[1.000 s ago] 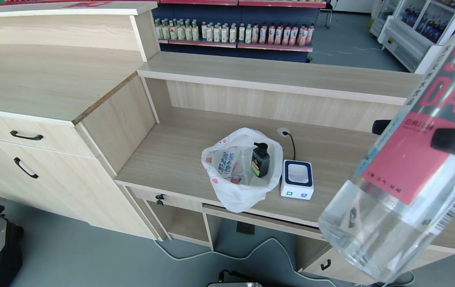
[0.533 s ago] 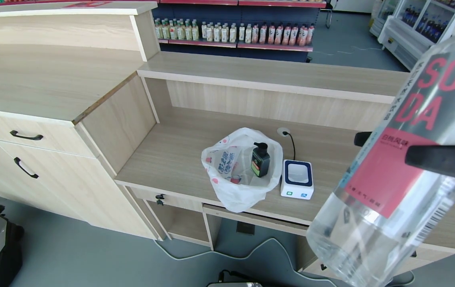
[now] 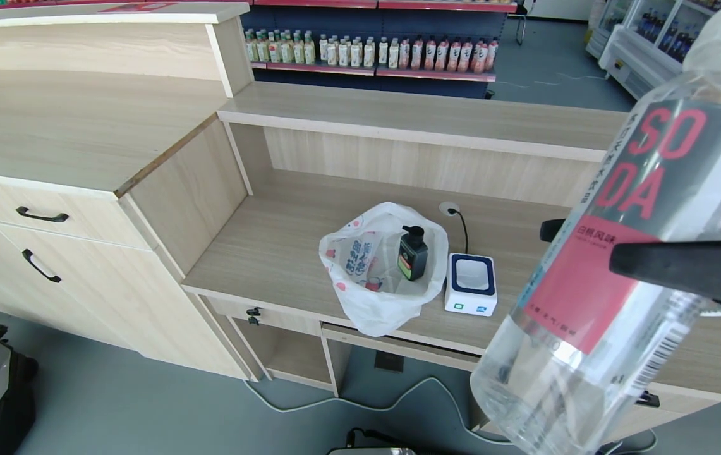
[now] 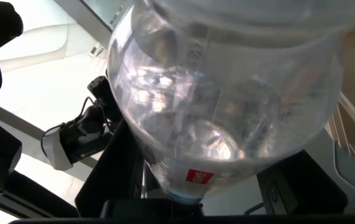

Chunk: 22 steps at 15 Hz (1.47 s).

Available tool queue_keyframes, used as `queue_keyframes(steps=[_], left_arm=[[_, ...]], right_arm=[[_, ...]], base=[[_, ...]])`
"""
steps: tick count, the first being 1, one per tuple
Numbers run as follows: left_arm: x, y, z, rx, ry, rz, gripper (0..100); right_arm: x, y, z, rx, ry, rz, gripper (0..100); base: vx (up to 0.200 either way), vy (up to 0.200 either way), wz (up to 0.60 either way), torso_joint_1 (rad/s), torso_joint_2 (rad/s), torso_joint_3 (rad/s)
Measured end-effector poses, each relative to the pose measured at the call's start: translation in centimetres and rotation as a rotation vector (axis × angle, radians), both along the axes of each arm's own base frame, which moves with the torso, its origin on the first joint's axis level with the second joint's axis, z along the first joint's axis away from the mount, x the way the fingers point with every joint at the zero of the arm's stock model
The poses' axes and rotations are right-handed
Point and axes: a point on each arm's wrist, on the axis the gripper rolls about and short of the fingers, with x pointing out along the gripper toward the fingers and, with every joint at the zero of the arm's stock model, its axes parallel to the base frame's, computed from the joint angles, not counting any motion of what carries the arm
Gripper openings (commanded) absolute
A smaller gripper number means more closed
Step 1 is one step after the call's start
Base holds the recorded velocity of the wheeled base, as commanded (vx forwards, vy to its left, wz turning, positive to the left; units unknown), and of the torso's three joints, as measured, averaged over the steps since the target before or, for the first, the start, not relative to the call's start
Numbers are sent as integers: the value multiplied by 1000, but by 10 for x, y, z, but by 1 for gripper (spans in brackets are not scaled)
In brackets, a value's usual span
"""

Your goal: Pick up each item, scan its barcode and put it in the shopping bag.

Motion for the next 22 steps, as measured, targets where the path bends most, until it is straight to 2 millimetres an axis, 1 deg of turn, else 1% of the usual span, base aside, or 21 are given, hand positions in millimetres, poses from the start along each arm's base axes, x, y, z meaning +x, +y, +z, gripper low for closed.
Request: queue_keyframes(steps=[8,16,19,22], left_arm=[[0,0,0,0,-1,0,100],[0,0,0,0,-1,0,100],[0,0,0,0,-1,0,100],[0,0,0,0,0,0,100]], right_arm=[[4,5,2,0,-4,13,0],[6,9,0,-7,3,21,0],[10,8,-4,-26,-57,-4,0],[26,3,-10,-80,-247,-96,0]], base=[[0,0,0,0,0,0],[0,0,0,0,0,0],[0,0,0,0,0,0],[0,0,0,0,0,0]])
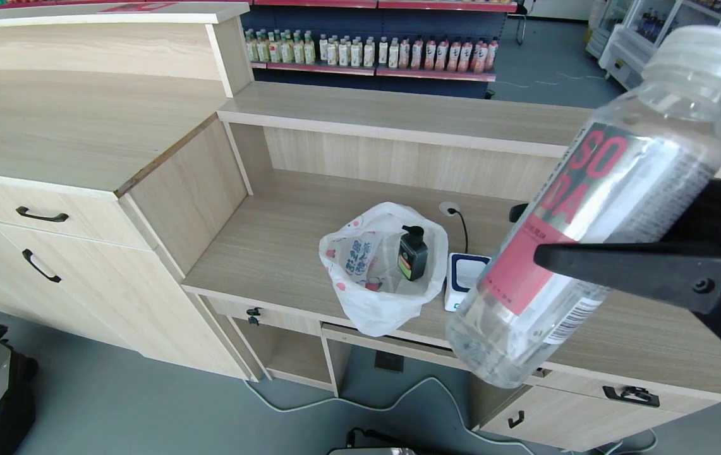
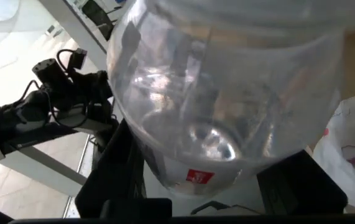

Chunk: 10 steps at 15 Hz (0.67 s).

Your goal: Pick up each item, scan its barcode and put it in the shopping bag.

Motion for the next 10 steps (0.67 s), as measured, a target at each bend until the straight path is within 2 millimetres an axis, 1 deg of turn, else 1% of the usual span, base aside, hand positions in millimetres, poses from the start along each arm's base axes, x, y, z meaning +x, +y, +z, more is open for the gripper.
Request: queue_keyframes(steps=[1,3,5,7,8,10], left_arm=[[0,0,0,0,0,0,100],[0,0,0,0,0,0,100],[0,0,0,0,0,0,100],[0,0,0,0,0,0,100],[0,0,0,0,0,0,100],[0,0,0,0,0,0,100]], right_arm=[[9,-4,-1,-14,-84,-41,0],[32,-17,-5,-68,-306,-159,0],[55,-41,-19,-204,-519,-287,0],[71,-67,-35,-358,-681,-379,0],[79,-82,-44,-429,-748,-396,0],[95,-101,-62,-499,-850,-340,0]], base=[[0,0,0,0,0,0],[0,0,0,0,0,0],[0,0,0,0,0,0],[0,0,0,0,0,0],[0,0,0,0,0,0],[0,0,0,0,0,0]])
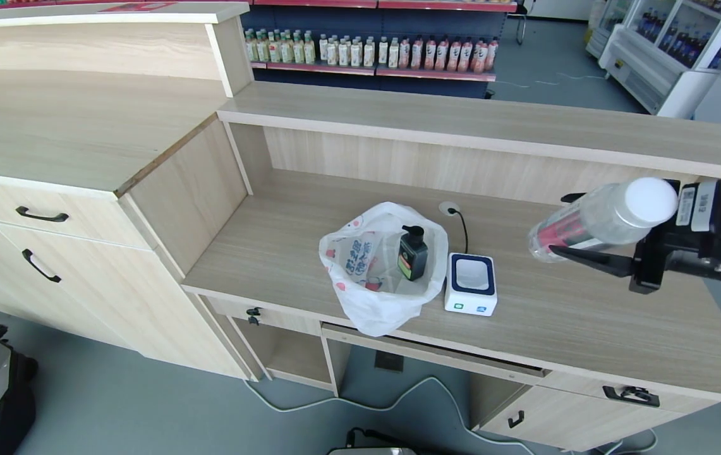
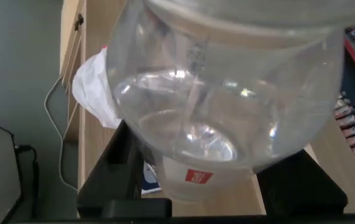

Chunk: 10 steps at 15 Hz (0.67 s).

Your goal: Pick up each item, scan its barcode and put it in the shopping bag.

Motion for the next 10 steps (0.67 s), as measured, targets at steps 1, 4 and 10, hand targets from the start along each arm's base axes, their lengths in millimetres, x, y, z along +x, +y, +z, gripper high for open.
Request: queue_keyframes(steps=[1,4,10], left_arm=[[0,0,0,0,0,0,100],[0,0,0,0,0,0,100],[0,0,0,0,0,0,100]], right_arm=[[8,-7,-6,-38,-39,8,0],[32,-22,-13,-106,-152,16,0],[70,-31,-36,-174,-376,80,0]], base=[[0,0,0,0,0,0],[0,0,0,0,0,0],[0,0,0,0,0,0]])
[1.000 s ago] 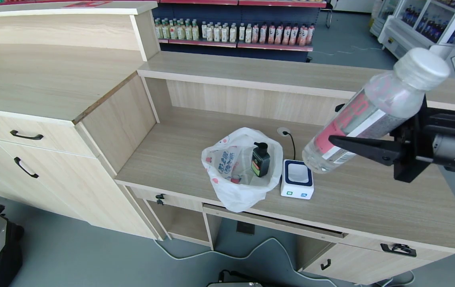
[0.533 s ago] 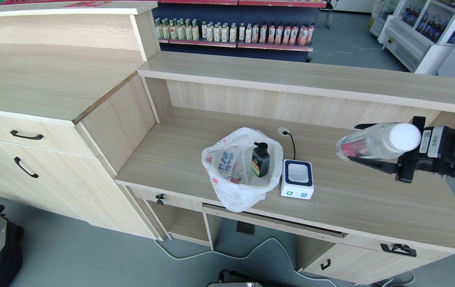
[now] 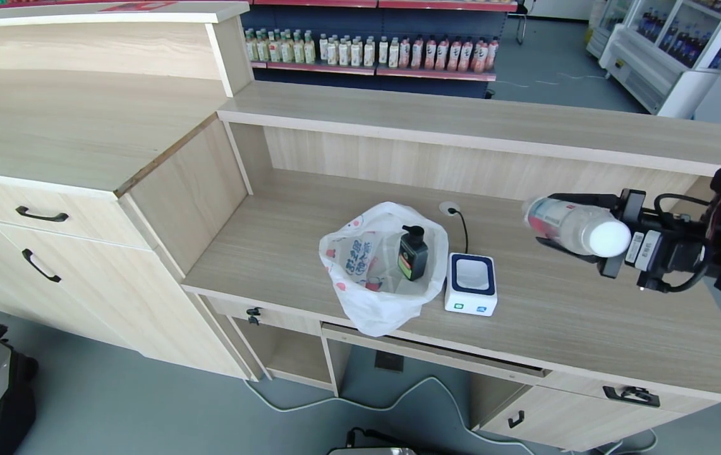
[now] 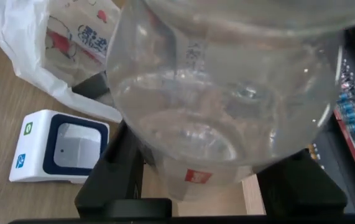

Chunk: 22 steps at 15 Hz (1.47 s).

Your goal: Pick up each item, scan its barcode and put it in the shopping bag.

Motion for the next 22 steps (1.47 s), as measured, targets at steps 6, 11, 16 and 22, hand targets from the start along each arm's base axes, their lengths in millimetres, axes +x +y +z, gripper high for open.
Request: queue_keyframes(steps=[6,11,16,22], left_arm=[[0,0,0,0,0,0,100],[0,0,0,0,0,0,100],[0,0,0,0,0,0,100],[0,0,0,0,0,0,100]], right_arm=[[9,-34,-36,-88,-44,-52,0],[15,-39,-54,-124,-68,-30,0],[22,-27,-69,-124,-48,24,0],[24,-29,-77,-119,-27,29,0]], base=[[0,0,0,0,0,0],[0,0,0,0,0,0],[0,0,0,0,0,0],[0,0,0,0,0,0]])
